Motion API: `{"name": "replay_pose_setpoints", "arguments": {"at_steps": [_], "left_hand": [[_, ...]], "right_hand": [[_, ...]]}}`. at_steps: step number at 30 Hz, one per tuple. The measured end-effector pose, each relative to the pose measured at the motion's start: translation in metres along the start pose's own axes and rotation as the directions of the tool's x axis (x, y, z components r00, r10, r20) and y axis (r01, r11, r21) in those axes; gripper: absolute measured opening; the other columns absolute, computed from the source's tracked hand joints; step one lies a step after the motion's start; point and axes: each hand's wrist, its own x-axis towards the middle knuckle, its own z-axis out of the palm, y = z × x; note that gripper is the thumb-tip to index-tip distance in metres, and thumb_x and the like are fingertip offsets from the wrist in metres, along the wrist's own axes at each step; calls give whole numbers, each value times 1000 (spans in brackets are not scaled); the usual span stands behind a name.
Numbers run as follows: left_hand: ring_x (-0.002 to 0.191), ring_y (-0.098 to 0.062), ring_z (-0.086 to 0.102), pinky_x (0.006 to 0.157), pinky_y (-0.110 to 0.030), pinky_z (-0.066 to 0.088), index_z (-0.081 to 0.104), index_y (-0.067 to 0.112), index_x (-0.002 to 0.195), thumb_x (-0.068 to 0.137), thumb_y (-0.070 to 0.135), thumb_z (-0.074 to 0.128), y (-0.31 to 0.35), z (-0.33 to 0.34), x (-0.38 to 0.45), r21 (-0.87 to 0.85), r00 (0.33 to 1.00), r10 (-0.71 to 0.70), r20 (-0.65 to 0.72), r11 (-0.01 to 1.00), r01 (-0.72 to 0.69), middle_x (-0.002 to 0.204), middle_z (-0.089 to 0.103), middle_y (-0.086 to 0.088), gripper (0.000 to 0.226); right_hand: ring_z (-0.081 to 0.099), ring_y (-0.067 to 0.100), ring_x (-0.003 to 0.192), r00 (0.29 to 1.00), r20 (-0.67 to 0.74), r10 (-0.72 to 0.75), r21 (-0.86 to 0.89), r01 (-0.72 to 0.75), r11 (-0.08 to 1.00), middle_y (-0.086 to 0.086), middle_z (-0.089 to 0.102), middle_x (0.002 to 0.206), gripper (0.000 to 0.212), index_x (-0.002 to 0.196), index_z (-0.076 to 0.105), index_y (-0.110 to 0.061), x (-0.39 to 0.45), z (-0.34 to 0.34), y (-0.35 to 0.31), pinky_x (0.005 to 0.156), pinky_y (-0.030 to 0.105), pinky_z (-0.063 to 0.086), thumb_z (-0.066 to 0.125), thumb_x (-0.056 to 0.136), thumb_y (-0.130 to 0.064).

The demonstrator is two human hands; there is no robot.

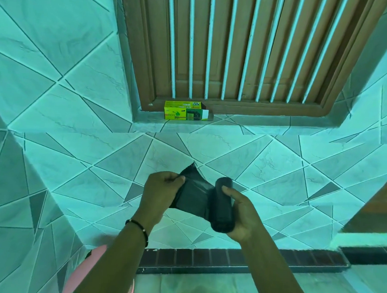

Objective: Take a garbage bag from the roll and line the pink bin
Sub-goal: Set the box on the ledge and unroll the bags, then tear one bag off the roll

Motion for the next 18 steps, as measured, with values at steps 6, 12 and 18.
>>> {"name": "replay_pose_setpoints", "arguments": {"at_steps": [6,12,18], "left_hand": [[68,-22,55,65,-29,45,66,14,69,86,20,64,-13,-15,9,-125,996,-86,24,988,88,70,62,-4,19],[80,-23,62,66,-26,53,68,5,90,90,14,58,-22,-30,19,-351,963,-100,249,918,186,89,68,-10,14],[88,-22,63,61,-22,56,68,8,95,91,17,56,-29,-38,29,-508,964,-105,246,832,220,92,70,-5,16]], "right_hand": [[59,27,77,998,-6,-57,-84,56,995,11,64,89,16,96,63,-8,2,-11,-10,53,29,54,61,83,-17],[63,25,69,996,36,-81,-149,86,985,10,68,80,21,101,63,-10,0,-22,-26,46,28,51,58,86,-23],[64,29,77,995,54,-79,-220,89,971,11,67,93,36,108,62,-11,3,-30,-35,52,34,53,64,78,-29]]}}
